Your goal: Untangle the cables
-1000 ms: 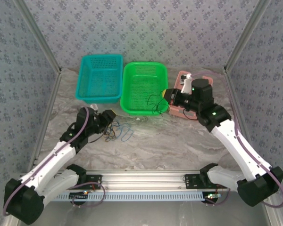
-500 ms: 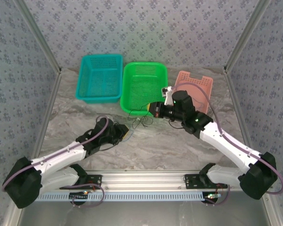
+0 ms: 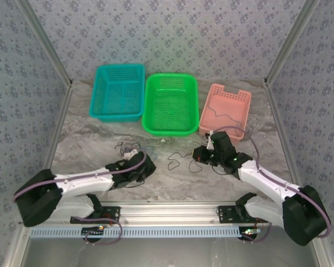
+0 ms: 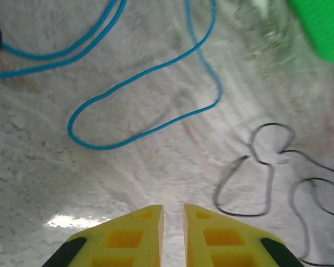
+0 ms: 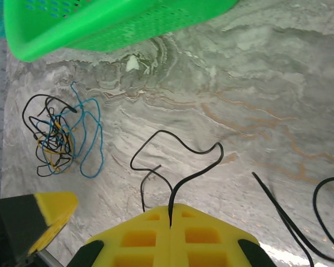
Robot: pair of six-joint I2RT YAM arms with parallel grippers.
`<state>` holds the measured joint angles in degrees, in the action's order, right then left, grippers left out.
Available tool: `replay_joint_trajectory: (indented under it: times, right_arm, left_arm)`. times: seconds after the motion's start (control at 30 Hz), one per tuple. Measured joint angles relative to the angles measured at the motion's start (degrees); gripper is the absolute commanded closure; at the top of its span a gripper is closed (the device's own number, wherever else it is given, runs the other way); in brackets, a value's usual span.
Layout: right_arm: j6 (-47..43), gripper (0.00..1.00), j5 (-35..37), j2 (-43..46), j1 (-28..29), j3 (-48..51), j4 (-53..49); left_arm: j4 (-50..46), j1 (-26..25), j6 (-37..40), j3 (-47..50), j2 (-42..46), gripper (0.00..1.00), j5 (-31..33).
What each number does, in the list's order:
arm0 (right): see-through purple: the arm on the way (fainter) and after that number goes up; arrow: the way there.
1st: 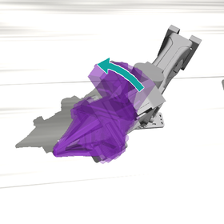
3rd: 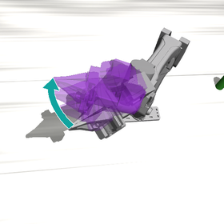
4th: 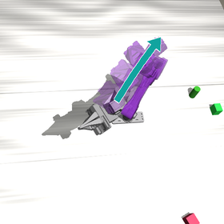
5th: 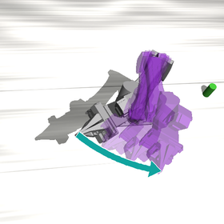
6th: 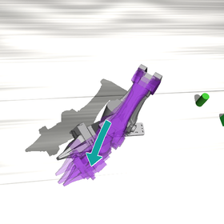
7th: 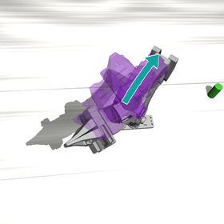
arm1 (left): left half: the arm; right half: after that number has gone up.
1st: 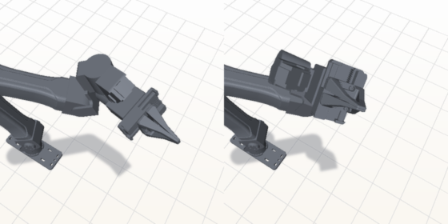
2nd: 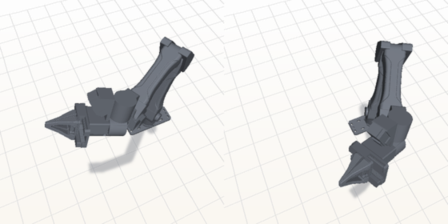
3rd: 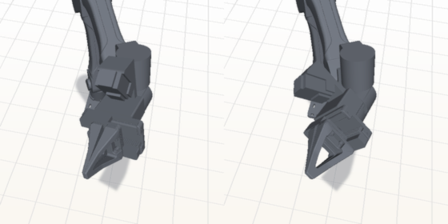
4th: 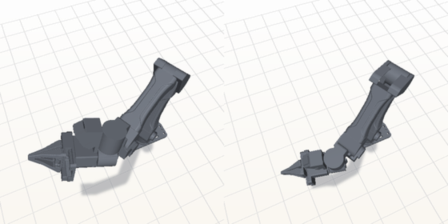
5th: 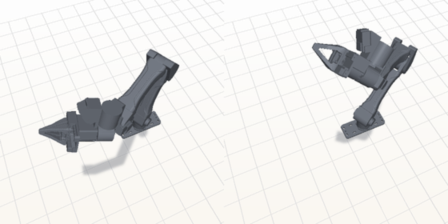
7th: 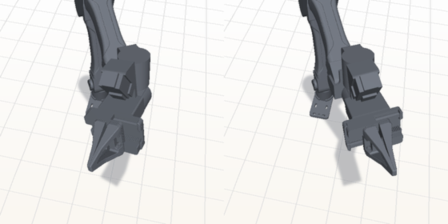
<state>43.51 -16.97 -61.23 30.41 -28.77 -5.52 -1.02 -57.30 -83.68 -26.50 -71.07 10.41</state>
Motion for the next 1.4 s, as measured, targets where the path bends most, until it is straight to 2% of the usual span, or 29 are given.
replay_joint_trajectory:
  times: [0.17,0.33,0.47,0.67,0.97,1.2,1.4]
  right_arm:
    - [-1.1,1.00,0.0,2.0,-1.0,0.0,-1.1]
    - [-2.0,1.00,0.0,3.4,-2.4,0.0,-2.3]
    - [-2.3,1.00,-0.5,3.5,-3.0,0.4,-2.5]
    - [-2.4,1.00,-1.1,3.5,-3.7,0.9,-2.7]
    - [-2.4,1.00,-2.0,3.6,-4.3,0.9,-2.6]
    - [-2.4,1.00,-2.1,3.6,-4.3,0.9,-2.6]
    - [-2.4,1.00,-2.4,3.6,-4.3,0.9,-2.5]
  left_arm:
    - [-1.3,-3.3,2.0,-7.1,-8.8,0.81,3.0]
    - [1.7,-4.6,3.9,-11.3,-15.5,0.71,3.1]
    - [-0.6,-5.5,6.7,-15.1,-21.0,0.72,3.5]
    - [-2.5,-5.9,11.8,-21.4,-25.3,0.68,4.3]
    - [-6.6,-6.3,16.7,-26.8,-30.1,0.68,5.7]
    - [-13.0,-6.8,19.3,-32.5,-34.0,0.82,8.3]
    - [-14.4,-8.2,19.8,-34.4,-35.6,1.00,11.7]
